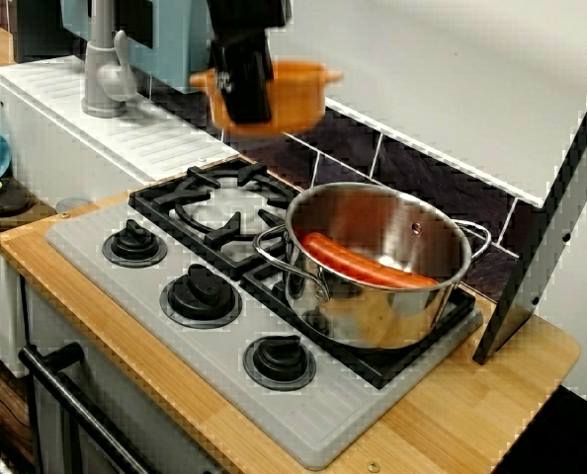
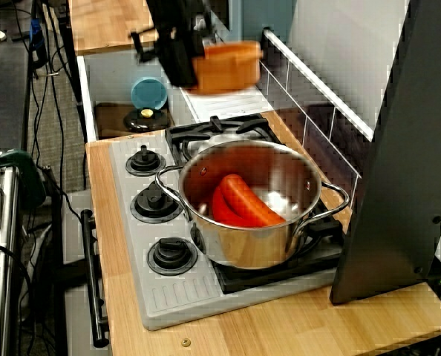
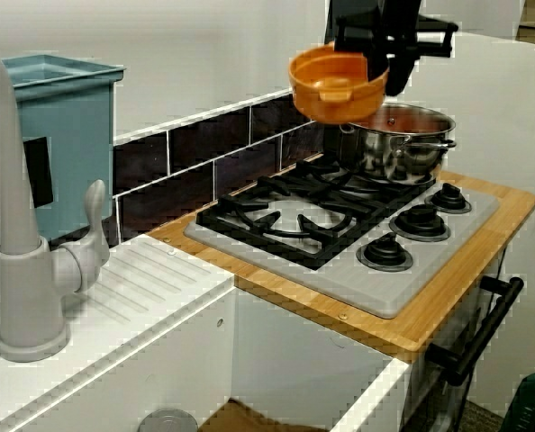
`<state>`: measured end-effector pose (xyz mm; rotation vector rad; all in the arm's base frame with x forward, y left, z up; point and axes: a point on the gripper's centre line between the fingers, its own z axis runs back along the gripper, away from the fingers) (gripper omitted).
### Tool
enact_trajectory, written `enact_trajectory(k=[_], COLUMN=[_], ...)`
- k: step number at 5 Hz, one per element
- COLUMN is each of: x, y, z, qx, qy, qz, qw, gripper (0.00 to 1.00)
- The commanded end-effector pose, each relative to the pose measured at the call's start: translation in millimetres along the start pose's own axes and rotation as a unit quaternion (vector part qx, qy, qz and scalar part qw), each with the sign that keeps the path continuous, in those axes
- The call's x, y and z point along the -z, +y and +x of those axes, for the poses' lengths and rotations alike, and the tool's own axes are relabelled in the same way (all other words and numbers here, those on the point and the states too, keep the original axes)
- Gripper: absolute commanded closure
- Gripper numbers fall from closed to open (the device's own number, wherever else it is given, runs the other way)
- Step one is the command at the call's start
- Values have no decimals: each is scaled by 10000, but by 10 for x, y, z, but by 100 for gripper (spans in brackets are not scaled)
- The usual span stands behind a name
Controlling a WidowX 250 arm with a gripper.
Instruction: Lift pot from stove
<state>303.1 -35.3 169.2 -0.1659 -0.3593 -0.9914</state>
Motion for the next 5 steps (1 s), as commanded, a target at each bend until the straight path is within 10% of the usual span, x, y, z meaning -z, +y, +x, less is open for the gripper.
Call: enact_trajectory(k=[1, 5], x=[-320, -242], y=[63, 5], z=[78, 95], qx=[47, 146], qy=[-266, -227], qz=[356, 346], qw=[9990, 9990], gripper=[100, 100])
